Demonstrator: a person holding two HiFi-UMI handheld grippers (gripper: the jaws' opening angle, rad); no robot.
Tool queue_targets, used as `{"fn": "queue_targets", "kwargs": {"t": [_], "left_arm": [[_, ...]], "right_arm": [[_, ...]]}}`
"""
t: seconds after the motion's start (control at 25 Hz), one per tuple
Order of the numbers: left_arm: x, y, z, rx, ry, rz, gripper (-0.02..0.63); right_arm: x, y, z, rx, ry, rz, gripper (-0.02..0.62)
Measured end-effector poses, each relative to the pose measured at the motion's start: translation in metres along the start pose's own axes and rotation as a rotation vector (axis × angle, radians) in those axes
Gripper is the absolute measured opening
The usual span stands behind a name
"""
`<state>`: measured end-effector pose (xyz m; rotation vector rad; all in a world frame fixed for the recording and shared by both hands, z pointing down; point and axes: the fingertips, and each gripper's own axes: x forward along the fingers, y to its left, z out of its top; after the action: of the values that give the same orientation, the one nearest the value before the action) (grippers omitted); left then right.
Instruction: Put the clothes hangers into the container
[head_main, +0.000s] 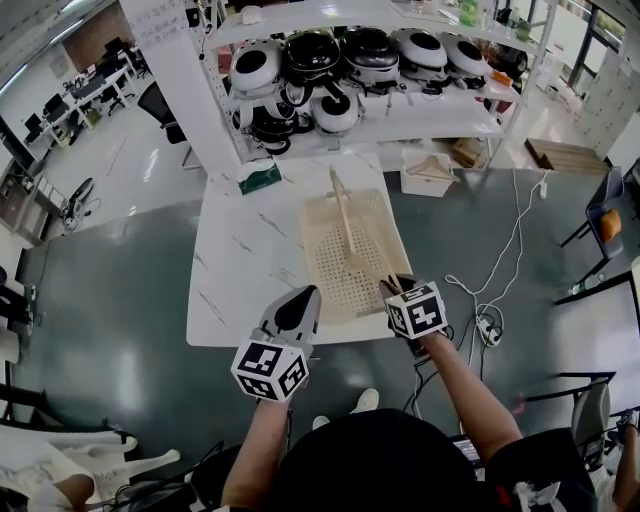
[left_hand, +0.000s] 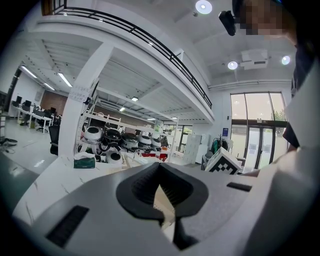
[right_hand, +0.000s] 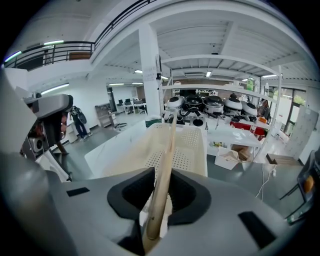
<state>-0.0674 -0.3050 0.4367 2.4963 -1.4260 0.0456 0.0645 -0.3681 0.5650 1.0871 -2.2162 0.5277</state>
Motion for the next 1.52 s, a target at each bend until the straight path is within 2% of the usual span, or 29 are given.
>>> {"fn": "queue_targets", "kwargs": {"t": [0.6, 0.84, 1.04, 1.52], "left_arm": [[0.003, -0.004, -0.004, -0.003, 0.006, -0.009, 0.005], [0.006, -0.006, -0.002, -0.004, 0.006, -0.015, 0.005], [0.007, -0.008, -0.003, -0.005, 0.008, -0.023, 0.005], [0.006, -0.010, -0.003, -0.001, 0.010, -0.028, 0.005]], "right_arm": [[0.001, -0.017, -0.010, 0.036, 0.021, -0.054, 0.117], [0.001, -0.026, -0.019, 0.033, 0.068, -0.083, 0.170], [-0.002, -0.034, -0.019, 0.044, 0.050, -0.113, 0.183], [-0.010, -0.035, -0.008, 0.056, -0.010, -0.122, 0.183]]}}
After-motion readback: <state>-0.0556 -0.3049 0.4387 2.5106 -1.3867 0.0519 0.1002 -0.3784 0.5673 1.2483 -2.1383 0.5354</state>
